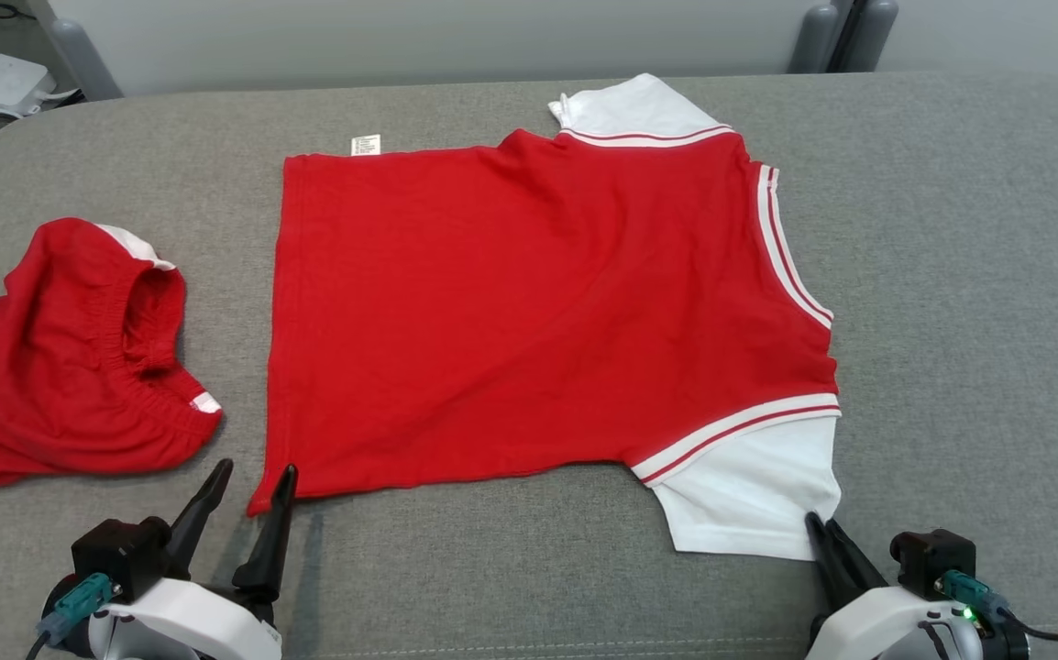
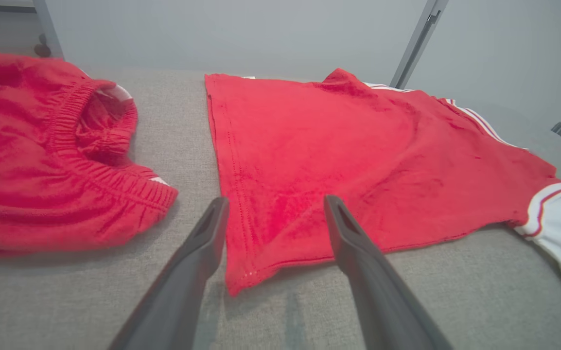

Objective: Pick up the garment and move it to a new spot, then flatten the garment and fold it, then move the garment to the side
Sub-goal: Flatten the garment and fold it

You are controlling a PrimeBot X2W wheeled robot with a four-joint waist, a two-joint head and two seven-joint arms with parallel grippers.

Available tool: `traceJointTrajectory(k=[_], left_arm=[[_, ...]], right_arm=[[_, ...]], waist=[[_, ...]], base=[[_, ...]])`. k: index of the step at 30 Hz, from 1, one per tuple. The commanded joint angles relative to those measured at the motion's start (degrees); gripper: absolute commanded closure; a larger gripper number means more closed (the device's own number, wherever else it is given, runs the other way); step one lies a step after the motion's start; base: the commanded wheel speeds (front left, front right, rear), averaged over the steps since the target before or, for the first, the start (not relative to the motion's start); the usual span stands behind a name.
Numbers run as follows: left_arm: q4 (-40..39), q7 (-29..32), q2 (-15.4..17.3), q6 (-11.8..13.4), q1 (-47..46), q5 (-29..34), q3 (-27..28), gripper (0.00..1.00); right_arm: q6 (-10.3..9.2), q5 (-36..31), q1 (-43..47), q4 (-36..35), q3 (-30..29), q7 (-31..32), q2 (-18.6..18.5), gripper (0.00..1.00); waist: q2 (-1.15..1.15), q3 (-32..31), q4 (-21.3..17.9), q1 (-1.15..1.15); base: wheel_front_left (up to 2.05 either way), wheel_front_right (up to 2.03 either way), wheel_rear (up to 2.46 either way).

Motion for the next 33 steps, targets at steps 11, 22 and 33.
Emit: traceJointTrajectory(k=[11, 22, 33], left_arm=[[8.8, -0.3, 0.3, 0.0, -3.3, -5.0, 3.4, 0.0], [13.2, -0.3, -1.0, 0.0, -3.1, -6.1, 3.6, 0.03], [13.6, -0.3, -0.8, 0.0, -3.7, -6.4, 1.6, 1.0]], right_arm=[[-0.26, -1.1, 1.6, -4.3, 2.8, 0.1, -0.7, 1.0], [-0.26, -1.1, 1.1, -6.0, 3.8, 0.1, -0.7, 1.0], [-0.26, -0.5, 0.6, -6.1, 4.3, 0.1, -0.7, 1.0]], waist=[[0.0, 1.8, -4.5, 0.0], [0.0, 1.7, -5.1, 0.0], [0.0, 0.9, -5.3, 0.0]], base=[[0.0, 0.0, 0.0], [0.0, 0.0, 0.0], [0.0, 0.0, 0.0]])
